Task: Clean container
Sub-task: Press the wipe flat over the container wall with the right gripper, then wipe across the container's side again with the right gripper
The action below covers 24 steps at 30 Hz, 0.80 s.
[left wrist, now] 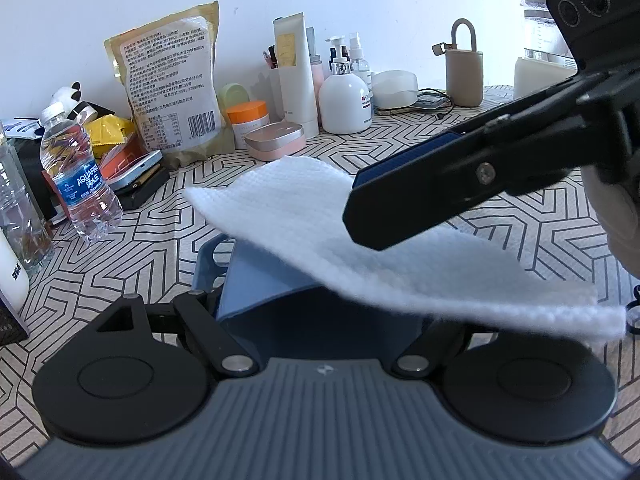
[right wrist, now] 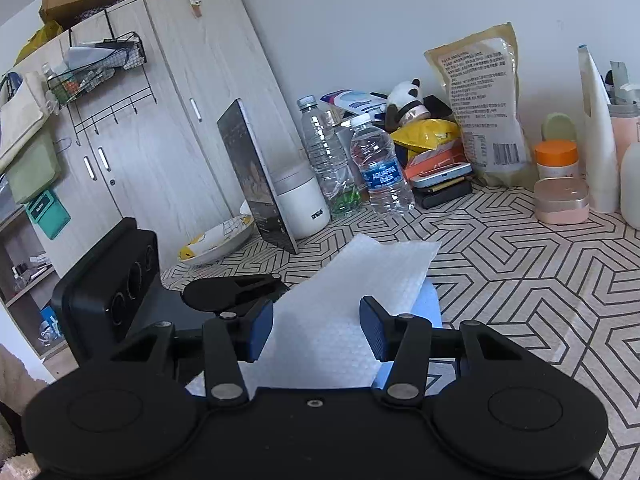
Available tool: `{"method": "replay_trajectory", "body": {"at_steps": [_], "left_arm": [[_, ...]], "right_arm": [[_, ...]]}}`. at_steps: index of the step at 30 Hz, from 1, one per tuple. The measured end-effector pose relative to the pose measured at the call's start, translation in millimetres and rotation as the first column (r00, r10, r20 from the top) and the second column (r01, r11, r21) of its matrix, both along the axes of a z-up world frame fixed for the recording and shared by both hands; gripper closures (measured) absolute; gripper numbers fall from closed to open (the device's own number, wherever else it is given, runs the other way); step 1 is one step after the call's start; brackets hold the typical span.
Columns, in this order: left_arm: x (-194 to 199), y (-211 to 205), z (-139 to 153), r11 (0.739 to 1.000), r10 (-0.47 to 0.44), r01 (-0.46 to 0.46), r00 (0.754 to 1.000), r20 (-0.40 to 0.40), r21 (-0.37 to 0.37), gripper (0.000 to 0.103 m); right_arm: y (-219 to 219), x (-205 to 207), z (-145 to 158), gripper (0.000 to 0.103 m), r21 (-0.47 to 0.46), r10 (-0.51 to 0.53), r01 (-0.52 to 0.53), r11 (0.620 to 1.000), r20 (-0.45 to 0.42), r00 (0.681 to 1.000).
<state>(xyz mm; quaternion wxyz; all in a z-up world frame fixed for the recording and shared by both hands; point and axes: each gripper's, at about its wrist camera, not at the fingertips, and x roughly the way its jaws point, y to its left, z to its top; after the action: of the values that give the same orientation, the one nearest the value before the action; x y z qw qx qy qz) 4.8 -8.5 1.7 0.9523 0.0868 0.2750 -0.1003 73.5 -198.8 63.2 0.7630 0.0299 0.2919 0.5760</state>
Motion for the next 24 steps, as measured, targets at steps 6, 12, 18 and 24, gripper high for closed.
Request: {"method": "replay_trajectory", "body": {"at_steps": [6,12,18,24], "left_arm": [[-1.6,-2.0,-0.3,1.000,0.001,-0.001,1.000,0.001,0.003,0.023],[-1.3,-1.5,-0.2,1.000,0.001,-0.001,1.000,0.001,0.002,0.023],[-2.0,-1.1,-0.3,1.000,-0.003,0.003,1.000,0.003,0.000,0.023],[-2.3,-0.5,-0.3,1.000,-0.004,0.004,1.000,0.002,-0.002,0.022]], "right_arm": [[-2.6,3.4,-1.1,0.048,0.018,0.001,0.000,1.000,-0.044,0.999],[-4.6,9.0,-3.8,0.048,0.036,-0.006,0.009,0.999,-0.086,0.996],[-2.7,15.1,-9.7,0.047,-0.020,-0.069,0.067,0.998,-0.096,0.993],[1.2,13.8,-9.4,0.046,-0.030,-0.080,0.078,0.997,-0.080,0.994]]}}
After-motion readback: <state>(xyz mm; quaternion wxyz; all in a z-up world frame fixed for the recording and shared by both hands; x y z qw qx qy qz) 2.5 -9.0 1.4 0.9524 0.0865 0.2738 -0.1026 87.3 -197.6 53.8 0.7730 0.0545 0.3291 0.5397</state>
